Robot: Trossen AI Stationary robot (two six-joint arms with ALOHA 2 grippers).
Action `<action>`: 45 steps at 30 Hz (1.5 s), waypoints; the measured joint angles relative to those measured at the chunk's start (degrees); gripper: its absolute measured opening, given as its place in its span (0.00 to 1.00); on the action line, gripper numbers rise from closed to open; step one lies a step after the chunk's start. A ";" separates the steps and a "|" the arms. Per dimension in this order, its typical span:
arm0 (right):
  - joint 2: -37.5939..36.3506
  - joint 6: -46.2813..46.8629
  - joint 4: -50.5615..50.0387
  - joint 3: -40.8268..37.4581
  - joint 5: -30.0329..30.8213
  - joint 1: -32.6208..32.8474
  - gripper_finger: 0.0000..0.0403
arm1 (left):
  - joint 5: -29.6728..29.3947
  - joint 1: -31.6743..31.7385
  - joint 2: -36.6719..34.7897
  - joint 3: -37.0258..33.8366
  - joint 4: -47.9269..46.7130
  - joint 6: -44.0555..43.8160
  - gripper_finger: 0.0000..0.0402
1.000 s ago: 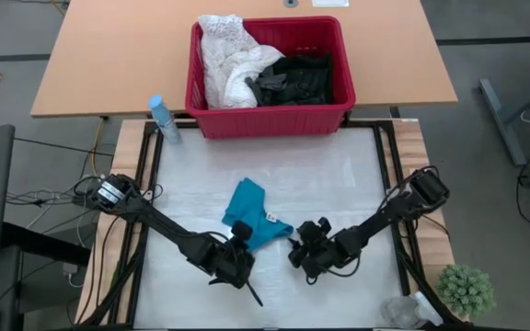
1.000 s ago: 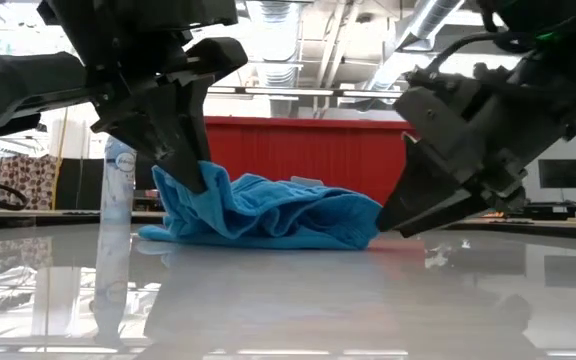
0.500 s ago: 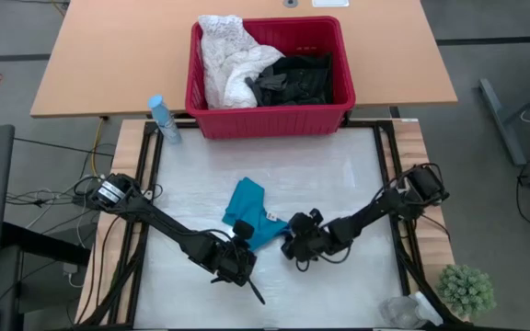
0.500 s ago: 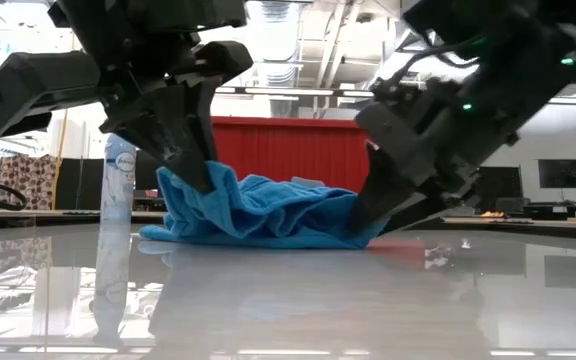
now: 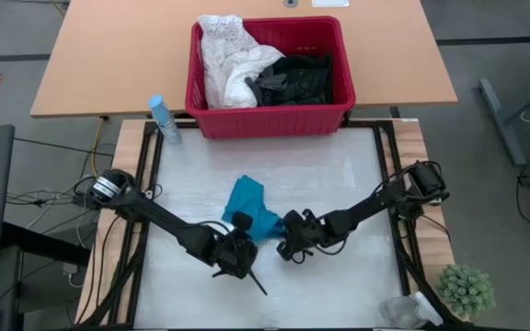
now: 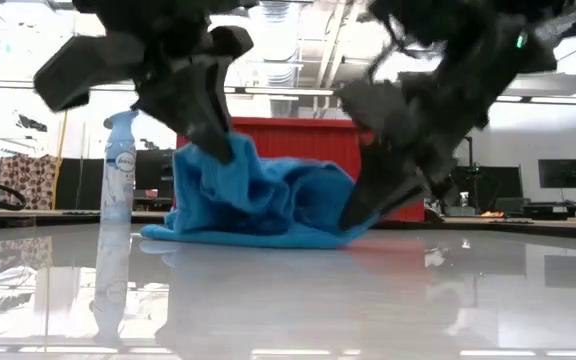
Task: Fold laundry
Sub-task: Fold the blue shorts
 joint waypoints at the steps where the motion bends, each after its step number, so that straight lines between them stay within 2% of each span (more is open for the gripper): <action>1: -0.31 0.22 -1.71 0.81 -0.02 0.48 0.08 | 0.09 0.37 -0.76 0.00 -0.70 -1.16 0.01; 7: -2.16 3.31 -10.00 7.84 -0.17 3.13 0.08 | 0.32 1.80 -5.90 0.00 -3.38 -7.13 0.00; 11: -4.25 3.34 -14.75 13.04 -0.32 5.14 0.08 | 2.45 2.08 -9.44 0.00 -3.87 -12.71 0.00; 18: -5.27 4.81 -22.86 21.97 -1.40 7.49 0.08 | 5.15 2.10 -16.63 0.00 -3.70 -26.02 0.00; 23: -5.27 4.97 -22.78 26.99 -3.04 9.83 0.08 | 9.48 1.73 -20.76 0.00 -3.64 -38.41 0.00; 27: -5.29 5.53 -22.37 30.29 -3.08 11.23 0.08 | 9.78 0.38 -22.15 0.00 -1.75 -43.28 0.00; 31: -5.29 8.21 -21.46 30.63 -5.03 12.53 0.08 | 12.41 -1.53 -22.35 0.04 1.61 -48.38 0.00; 37: -4.19 13.50 -21.88 30.17 -8.31 14.83 0.08 | 13.43 -4.16 -22.31 0.04 1.43 -56.57 0.00; 40: -4.17 13.76 -18.31 30.14 -8.50 15.39 0.08 | 15.44 -5.63 -22.31 0.04 3.34 -59.95 0.00; 45: -4.41 13.74 -15.06 30.20 -9.57 15.76 0.08 | 15.49 -8.28 -22.31 0.04 3.45 -63.14 0.00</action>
